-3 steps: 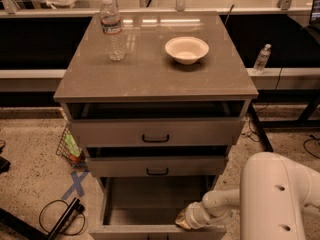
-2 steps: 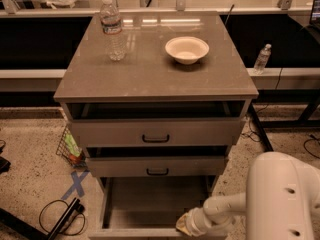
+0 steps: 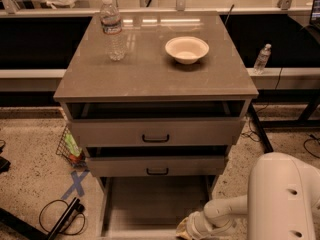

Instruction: Open bottom drawer

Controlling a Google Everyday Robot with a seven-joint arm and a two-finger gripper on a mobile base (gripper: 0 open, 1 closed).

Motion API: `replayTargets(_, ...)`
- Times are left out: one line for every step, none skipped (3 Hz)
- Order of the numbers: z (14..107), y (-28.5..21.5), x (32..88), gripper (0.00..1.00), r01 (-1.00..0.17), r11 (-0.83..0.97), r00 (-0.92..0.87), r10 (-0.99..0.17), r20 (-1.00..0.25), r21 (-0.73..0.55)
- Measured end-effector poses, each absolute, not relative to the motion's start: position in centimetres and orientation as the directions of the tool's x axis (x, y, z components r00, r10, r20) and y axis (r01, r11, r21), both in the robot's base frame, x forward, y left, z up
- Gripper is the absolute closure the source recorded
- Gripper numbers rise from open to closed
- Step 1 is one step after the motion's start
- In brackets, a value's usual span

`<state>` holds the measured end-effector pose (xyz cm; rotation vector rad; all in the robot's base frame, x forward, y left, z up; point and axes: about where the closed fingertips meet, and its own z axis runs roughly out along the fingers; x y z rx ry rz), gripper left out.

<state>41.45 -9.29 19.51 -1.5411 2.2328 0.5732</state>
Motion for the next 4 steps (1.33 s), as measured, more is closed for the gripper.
replayTargets(19.42,-9.12,41.3,0.51,-0.94,0.318,-0.336,-0.79,-0.513,0.125)
replayTargets(19.36,-9.03,41.21,0.28,-0.94,0.317,-0.336,-0.79,-0.513,0.127)
replayTargets(19.3,-8.91,41.11,0.05,-0.94,0.316,-0.336,-0.79,-0.513,0.129)
replayTargets(19.25,-8.83,41.04,0.0,-0.94,0.315,-0.335,-0.79,-0.514,0.131)
